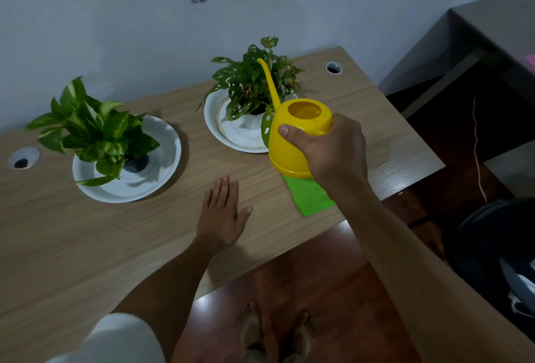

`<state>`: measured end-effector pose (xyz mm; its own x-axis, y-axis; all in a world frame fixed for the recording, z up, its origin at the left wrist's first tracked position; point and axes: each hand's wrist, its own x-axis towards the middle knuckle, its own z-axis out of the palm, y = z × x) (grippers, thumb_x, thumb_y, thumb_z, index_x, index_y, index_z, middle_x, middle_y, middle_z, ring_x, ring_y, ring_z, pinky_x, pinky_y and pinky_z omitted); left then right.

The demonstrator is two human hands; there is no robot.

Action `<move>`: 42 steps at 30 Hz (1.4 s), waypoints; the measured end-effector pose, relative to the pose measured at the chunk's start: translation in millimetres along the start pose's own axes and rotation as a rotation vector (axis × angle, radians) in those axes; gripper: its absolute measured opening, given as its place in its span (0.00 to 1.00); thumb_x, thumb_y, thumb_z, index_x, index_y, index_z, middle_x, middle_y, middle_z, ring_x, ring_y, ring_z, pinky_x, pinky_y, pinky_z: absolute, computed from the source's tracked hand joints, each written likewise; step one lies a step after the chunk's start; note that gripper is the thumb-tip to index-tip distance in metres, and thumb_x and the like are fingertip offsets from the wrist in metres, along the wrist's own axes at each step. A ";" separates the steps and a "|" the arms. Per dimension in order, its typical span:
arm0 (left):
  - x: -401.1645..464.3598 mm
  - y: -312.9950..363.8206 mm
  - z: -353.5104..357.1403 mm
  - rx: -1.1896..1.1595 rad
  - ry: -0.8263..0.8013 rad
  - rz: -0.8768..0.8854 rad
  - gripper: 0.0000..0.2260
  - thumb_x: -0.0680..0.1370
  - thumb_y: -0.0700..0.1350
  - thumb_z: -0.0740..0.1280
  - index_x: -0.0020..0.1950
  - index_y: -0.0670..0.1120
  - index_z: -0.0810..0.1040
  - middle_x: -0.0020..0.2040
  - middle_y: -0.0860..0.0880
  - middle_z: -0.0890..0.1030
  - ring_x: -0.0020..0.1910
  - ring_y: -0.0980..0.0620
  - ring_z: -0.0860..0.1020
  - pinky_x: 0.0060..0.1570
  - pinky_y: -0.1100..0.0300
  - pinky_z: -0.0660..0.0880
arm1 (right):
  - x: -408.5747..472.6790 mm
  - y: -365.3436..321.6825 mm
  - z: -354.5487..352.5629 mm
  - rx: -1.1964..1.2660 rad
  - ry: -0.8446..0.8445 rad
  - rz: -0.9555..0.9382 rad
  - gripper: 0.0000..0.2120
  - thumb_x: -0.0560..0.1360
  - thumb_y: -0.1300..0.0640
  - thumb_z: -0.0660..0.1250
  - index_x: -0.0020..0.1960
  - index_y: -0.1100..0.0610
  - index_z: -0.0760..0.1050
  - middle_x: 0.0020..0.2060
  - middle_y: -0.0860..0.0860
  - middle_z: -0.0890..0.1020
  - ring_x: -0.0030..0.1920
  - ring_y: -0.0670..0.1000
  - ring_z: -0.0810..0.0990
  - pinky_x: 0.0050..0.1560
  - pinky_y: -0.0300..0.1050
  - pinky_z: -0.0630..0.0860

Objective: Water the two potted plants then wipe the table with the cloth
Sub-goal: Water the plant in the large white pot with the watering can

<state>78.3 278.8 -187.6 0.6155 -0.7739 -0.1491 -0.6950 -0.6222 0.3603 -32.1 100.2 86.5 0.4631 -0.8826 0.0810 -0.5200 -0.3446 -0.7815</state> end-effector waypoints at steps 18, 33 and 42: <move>0.1 3.5 -5.6 -0.020 -0.029 -0.016 0.36 0.84 0.65 0.50 0.85 0.47 0.46 0.85 0.44 0.43 0.84 0.47 0.40 0.81 0.48 0.37 | -13.4 -14.6 -14.7 0.032 -0.063 0.021 0.19 0.69 0.40 0.81 0.43 0.54 0.81 0.40 0.51 0.84 0.44 0.53 0.83 0.42 0.44 0.74; -0.3 3.5 -7.2 -0.035 -0.057 -0.013 0.36 0.84 0.66 0.47 0.85 0.48 0.42 0.85 0.45 0.40 0.84 0.48 0.37 0.81 0.49 0.35 | -6.9 -6.8 -34.7 -0.010 -0.055 0.072 0.29 0.66 0.36 0.81 0.51 0.59 0.82 0.46 0.54 0.84 0.47 0.54 0.82 0.32 0.36 0.65; 0.8 0.4 -5.5 -0.040 -0.052 0.002 0.36 0.84 0.66 0.47 0.85 0.48 0.43 0.85 0.45 0.41 0.84 0.48 0.38 0.81 0.47 0.37 | 2.8 -14.7 -28.6 0.024 -0.032 0.041 0.33 0.63 0.31 0.78 0.51 0.58 0.82 0.46 0.54 0.85 0.48 0.55 0.84 0.39 0.41 0.71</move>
<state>80.5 278.6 -182.6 0.5935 -0.7806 -0.1958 -0.6801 -0.6166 0.3965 -43.7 93.6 116.0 0.4650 -0.8848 0.0289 -0.5220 -0.3004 -0.7983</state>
